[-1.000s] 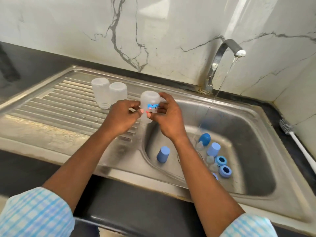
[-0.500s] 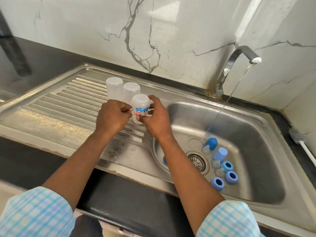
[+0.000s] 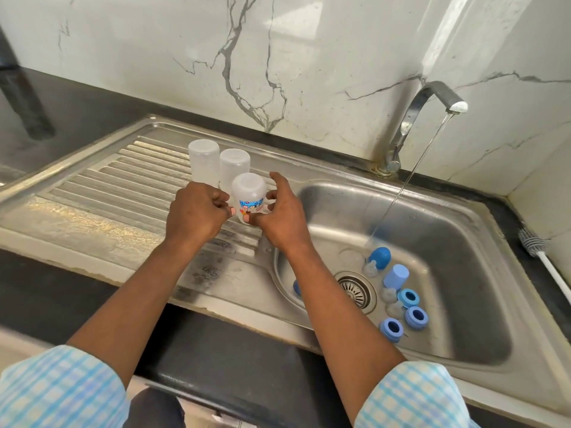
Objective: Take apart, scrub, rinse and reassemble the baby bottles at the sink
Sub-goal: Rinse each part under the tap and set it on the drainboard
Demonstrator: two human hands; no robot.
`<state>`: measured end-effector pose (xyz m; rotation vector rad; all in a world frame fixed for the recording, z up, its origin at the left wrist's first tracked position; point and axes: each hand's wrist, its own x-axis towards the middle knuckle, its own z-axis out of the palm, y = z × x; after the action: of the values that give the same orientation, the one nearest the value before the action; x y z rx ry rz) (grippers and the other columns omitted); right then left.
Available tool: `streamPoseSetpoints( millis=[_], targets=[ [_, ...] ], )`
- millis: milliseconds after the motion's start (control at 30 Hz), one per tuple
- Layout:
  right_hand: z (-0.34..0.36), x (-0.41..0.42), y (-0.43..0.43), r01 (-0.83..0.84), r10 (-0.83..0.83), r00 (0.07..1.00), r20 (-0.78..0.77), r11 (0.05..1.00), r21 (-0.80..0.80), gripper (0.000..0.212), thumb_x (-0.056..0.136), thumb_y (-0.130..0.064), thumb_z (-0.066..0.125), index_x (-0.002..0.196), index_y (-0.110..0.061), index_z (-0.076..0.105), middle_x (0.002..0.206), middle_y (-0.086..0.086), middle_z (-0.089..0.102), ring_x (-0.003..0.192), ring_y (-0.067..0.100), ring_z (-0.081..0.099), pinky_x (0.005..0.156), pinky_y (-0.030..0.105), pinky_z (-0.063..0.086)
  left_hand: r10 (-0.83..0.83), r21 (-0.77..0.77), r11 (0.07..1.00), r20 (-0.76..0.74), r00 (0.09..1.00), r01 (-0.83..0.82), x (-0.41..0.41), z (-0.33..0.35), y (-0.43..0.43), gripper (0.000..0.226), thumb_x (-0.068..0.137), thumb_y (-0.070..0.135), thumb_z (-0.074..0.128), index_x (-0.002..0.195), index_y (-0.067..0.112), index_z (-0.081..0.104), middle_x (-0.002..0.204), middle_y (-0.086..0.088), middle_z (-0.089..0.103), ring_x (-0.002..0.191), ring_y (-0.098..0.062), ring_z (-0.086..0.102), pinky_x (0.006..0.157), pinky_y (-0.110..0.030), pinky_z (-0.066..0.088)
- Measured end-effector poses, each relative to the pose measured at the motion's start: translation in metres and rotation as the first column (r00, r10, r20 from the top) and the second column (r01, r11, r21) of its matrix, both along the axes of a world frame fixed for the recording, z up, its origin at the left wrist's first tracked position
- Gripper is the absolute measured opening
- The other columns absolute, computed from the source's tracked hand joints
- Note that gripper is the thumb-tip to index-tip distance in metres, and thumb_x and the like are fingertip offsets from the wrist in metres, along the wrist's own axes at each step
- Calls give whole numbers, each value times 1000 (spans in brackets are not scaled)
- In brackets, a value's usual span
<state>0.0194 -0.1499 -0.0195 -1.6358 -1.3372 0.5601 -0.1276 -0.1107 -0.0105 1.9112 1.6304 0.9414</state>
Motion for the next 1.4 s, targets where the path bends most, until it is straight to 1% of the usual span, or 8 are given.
streamPoseSetpoints(
  millis=[133,300,433,600,800,967,1133,1400],
  targets=[
    [0,3,-4,-40,40,999,-9,999,-8,92,70,-14,88,147,-20,39,125,8,62,113,21,59,94,37,50,-18,3,1000,8,1000,18,-1,1,-3,34,80,20,82,111,9,75,107,-10,75,98,-27,69,83,-33,51],
    [2,4,-1,-37,37,999,-3,999,-34,60,75,-21,84,129,-18,59,97,-4,63,88,16,64,78,33,54,-64,-1,998,22,998,64,0,3,-4,31,86,28,75,113,12,74,96,-10,76,84,-28,70,79,-36,55],
    [1,4,0,-43,45,999,25,997,-62,60,74,-26,85,129,-18,61,99,-2,65,87,16,64,76,32,54,-83,-14,996,5,997,83,-2,6,-4,30,86,29,76,112,14,75,97,-9,76,78,-31,69,78,-40,56],
    [3,5,-7,-66,70,996,48,995,-79,62,73,-22,86,129,-17,60,101,-5,63,84,9,57,65,19,44,-86,-69,994,44,995,89,-3,5,-5,36,79,20,82,112,10,74,104,-9,76,83,-33,71,82,-47,58],
    [6,4,-10,-80,83,996,31,993,-88,69,72,-19,87,133,-17,56,116,2,66,94,11,56,77,27,44,-50,-99,994,-22,999,48,-4,7,-8,37,78,16,84,113,8,73,103,-9,75,79,-27,68,83,-40,56],
    [6,10,-13,-104,108,994,27,988,-114,86,70,-16,88,145,-15,46,133,7,59,116,20,57,93,35,49,-39,-114,993,-243,969,11,-5,16,-23,26,78,28,83,100,17,77,93,-4,74,87,-26,67,71,-31,45],
    [2,49,-33,-94,113,990,85,976,-198,93,70,-16,88,149,-14,39,140,8,54,123,19,54,97,26,44,-293,-156,955,-345,891,254,16,23,-53,5,80,28,80,85,26,79,65,14,64,74,-17,68,71,-30,51],
    [-23,141,-60,11,136,965,226,834,-551,75,78,-22,84,143,-14,48,121,8,65,99,15,58,85,25,42,-560,-237,829,-353,750,507,106,-4,-58,38,78,26,82,114,20,71,110,-4,71,102,-24,67,91,-39,53]
  ],
)
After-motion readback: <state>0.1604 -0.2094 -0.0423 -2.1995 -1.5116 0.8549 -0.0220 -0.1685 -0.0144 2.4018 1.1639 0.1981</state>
